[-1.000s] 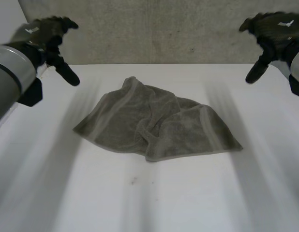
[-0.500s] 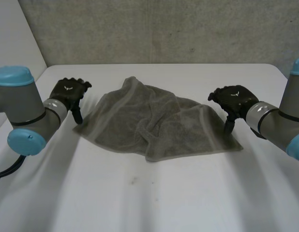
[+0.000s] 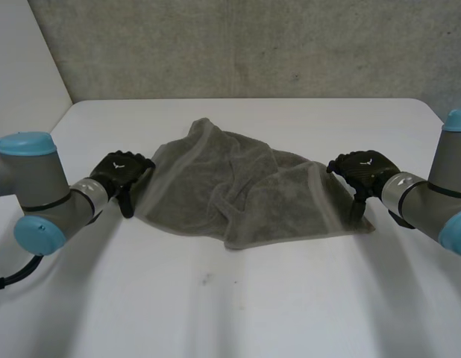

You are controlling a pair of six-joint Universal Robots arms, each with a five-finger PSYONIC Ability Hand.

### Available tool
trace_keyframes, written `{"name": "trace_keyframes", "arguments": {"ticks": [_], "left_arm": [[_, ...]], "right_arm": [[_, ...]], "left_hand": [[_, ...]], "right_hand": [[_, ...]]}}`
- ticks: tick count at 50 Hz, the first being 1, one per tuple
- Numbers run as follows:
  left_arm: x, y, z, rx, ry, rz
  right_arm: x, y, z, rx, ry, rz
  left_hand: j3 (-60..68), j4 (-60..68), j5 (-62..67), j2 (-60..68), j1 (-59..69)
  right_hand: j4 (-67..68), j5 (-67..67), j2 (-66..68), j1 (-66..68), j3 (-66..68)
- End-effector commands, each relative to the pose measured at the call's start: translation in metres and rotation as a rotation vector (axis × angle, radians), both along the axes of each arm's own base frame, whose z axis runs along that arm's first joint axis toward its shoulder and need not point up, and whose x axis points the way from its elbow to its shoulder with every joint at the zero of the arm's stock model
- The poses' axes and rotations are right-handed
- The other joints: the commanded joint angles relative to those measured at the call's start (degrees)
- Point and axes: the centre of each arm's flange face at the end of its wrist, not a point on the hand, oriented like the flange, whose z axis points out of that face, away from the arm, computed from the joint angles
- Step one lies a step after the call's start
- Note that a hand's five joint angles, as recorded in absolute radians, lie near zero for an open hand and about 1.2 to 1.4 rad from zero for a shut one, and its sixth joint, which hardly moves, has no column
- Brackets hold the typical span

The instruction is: Fold the towel.

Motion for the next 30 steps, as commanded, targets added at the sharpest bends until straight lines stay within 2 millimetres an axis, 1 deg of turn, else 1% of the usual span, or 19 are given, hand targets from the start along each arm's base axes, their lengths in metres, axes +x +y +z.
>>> {"name": "trace_keyframes", "arguments": {"ticks": [1, 2, 4, 11, 15, 23, 30], "left_arm": [[-0.001, -0.002, 0.002, -0.008, 0.002, -0.003], [-0.001, -0.002, 0.002, -0.008, 0.002, -0.003], [-0.001, -0.002, 0.001, -0.008, 0.002, -0.003], [0.0, -0.003, 0.002, -0.02, -0.014, -0.007], [0.0, -0.004, 0.0, -0.035, -0.037, -0.017], [0.006, -0.01, 0.003, -0.053, -0.038, 0.003], [0.007, -0.012, 0.005, -0.059, -0.038, 0.007]], "right_arm": [[0.001, 0.001, 0.0, 0.001, 0.0, 0.003], [0.001, 0.001, 0.0, 0.001, 0.0, 0.003], [0.001, 0.001, 0.0, 0.001, 0.0, 0.003], [0.001, 0.001, -0.003, 0.007, 0.001, 0.003], [0.001, 0.001, -0.003, 0.007, 0.001, 0.003], [0.001, 0.001, -0.005, 0.011, 0.003, 0.003], [0.001, 0.001, -0.005, 0.011, 0.003, 0.003]], "left_hand": [[5.8, 6.0, 5.7, 5.8, 5.9], [9.0, 9.1, 8.9, 9.0, 9.0], [11.2, 11.3, 11.1, 11.2, 11.2], [12.6, 12.7, 12.5, 12.6, 12.6], [16.6, 16.7, 16.5, 16.6, 16.6], [16.8, 16.9, 16.7, 16.8, 16.8], [18.4, 18.6, 18.4, 18.5, 18.5]], "right_hand": [[-5.1, -3.5, -4.6, -3.4, -3.8], [-5.1, -3.5, -4.6, -3.4, -3.8], [-5.1, -3.5, -4.6, -3.4, -3.8], [-5.1, -3.5, -4.6, -3.4, -3.8], [-5.1, -3.5, -4.6, -3.4, -3.8], [-5.1, -3.5, -4.6, -3.4, -3.8], [-5.1, -3.5, -4.6, -3.4, -3.8]]}}
